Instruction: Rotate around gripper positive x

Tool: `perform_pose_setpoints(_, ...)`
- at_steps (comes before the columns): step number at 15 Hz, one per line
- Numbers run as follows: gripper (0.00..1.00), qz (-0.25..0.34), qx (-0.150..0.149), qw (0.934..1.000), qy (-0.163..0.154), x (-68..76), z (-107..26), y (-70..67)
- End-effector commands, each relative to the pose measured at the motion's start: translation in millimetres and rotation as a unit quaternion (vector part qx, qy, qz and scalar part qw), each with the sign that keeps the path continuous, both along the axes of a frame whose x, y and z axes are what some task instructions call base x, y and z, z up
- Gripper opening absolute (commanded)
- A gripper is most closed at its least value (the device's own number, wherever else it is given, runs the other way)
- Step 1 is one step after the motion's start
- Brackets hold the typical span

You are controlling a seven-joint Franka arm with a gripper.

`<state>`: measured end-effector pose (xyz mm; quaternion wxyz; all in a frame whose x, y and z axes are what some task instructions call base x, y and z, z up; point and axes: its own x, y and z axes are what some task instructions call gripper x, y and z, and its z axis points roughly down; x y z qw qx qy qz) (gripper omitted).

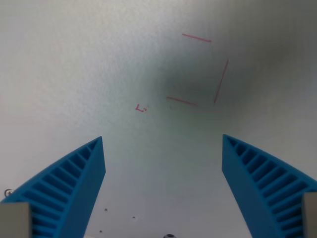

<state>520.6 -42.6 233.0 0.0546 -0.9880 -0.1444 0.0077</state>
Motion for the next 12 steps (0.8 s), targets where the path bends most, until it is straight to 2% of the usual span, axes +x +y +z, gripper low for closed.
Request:
perform_pose_setpoints(1,1.0,0.011,0.108,0.9933,0.041,5.4,3.9,-6.4)
perform_pose_setpoints(12,1.0,0.011,0.168,0.9839,0.059,5.4,3.9,-6.4)
